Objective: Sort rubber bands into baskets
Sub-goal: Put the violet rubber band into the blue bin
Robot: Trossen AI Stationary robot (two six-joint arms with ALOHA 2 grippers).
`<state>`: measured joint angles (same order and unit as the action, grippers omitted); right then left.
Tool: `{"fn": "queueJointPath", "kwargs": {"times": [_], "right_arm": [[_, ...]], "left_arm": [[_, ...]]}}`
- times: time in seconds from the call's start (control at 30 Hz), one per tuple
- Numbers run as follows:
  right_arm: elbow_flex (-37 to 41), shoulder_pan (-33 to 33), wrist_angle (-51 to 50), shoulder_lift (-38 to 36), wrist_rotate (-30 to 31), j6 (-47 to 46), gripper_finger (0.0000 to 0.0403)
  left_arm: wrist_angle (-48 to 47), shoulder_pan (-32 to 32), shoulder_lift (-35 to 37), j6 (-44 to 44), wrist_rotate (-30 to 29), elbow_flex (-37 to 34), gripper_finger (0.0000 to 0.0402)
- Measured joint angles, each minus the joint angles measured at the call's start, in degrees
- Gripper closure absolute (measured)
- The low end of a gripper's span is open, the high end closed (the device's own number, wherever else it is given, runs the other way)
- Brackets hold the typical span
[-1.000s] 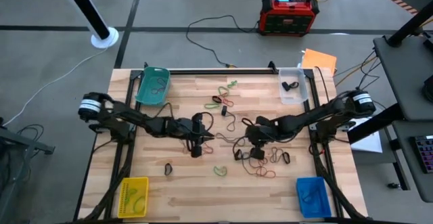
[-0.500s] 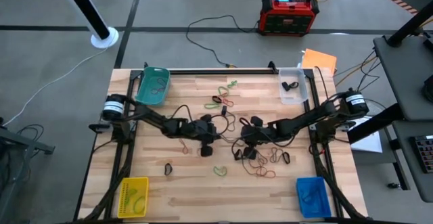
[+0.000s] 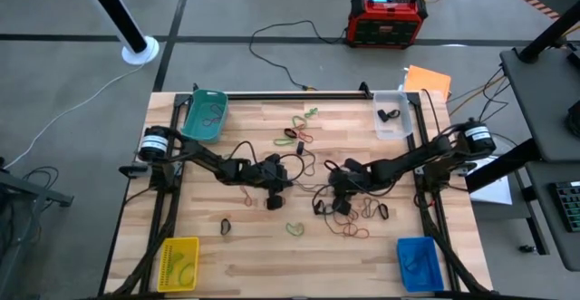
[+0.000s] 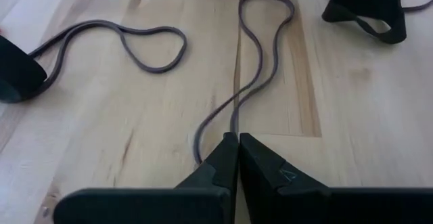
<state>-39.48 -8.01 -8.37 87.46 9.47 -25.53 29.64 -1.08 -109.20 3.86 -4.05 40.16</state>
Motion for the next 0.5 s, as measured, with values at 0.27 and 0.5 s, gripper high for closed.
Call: {"fn": "queueJointPath", "kwargs": {"times": [0.27,0.5], "right_arm": [[-0.24,0.4,17.24,7.26,1.74,6.98,0.0286],[-2.73,0.79,23.48,12.5,4.3,10.5,0.0276]], "left_arm": [[1.46,0.02,-0.82,1.17,0.36,0.02,0.0402],[1.54,0.02,-0.92,1.17,0.55,0.0,0.0402]]}}
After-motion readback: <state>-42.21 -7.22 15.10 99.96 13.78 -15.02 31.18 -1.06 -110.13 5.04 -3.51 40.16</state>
